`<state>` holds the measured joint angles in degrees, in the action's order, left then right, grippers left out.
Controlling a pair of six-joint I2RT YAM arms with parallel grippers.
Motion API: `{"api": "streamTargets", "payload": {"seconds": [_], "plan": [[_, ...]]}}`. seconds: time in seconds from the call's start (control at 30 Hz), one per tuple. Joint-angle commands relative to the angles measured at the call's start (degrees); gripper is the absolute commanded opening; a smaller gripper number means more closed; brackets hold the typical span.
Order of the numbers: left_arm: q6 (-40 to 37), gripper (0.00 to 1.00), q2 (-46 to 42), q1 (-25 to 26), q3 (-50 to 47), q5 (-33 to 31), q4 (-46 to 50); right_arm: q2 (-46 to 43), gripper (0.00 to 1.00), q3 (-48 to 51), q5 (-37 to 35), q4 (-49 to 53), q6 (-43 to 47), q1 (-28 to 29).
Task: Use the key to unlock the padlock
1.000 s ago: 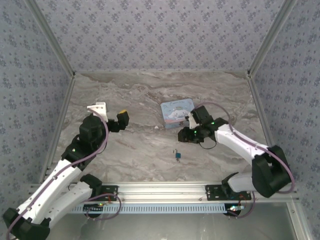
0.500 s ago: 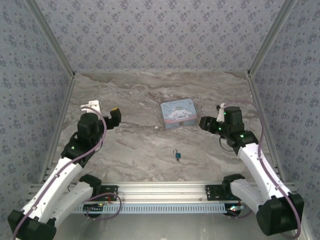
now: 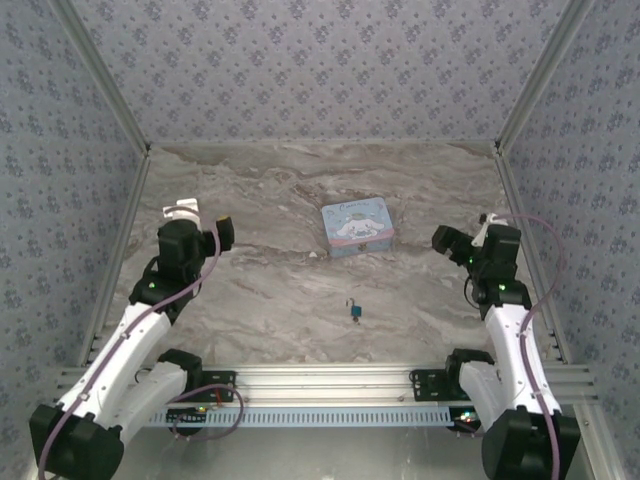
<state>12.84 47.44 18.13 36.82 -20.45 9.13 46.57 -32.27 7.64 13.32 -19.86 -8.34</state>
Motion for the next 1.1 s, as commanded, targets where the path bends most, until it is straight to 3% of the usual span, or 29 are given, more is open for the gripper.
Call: {"api": "streamTargets", "payload": {"seconds": [0.0, 0.17, 0.5, 0.77, 0.9, 1.07], "plan": [[-3.7, 0.99, 1.1, -1.1, -1.4, -3.4, -3.2, -0.7, 1.00, 4.1, -4.9, -7.5, 0.7, -2.2], [-2.6, 0.99, 4.5, -4.1, -3.4, -7.3, -4.1, 0.3, 1.00, 10.8, -12.5, -16.5, 5.3, -4.3], [-2.1, 0.99, 11.2, -11.3, -8.9, -1.8, -15.5, 15.0, 1.00, 15.3, -13.1, -34.6, 9.0, -5.3], [-5.5, 0.99, 15.5, -13.1, -13.2, 1.7, -27.1, 23.6, 1.00, 16.4, -9.9, -52.0, 15.1, -2.6], [-7.5, 0.99, 16.9, -13.1, -16.0, 2.9, -33.7, 25.6, 1.00, 14.6, -2.2, -51.3, 18.6, -2.2], [-9.6, 0.99, 18.7, -13.2, -18.0, 5.3, -38.5, 24.8, 1.00, 16.5, 0.9, -54.5, 20.2, -1.2]]}}
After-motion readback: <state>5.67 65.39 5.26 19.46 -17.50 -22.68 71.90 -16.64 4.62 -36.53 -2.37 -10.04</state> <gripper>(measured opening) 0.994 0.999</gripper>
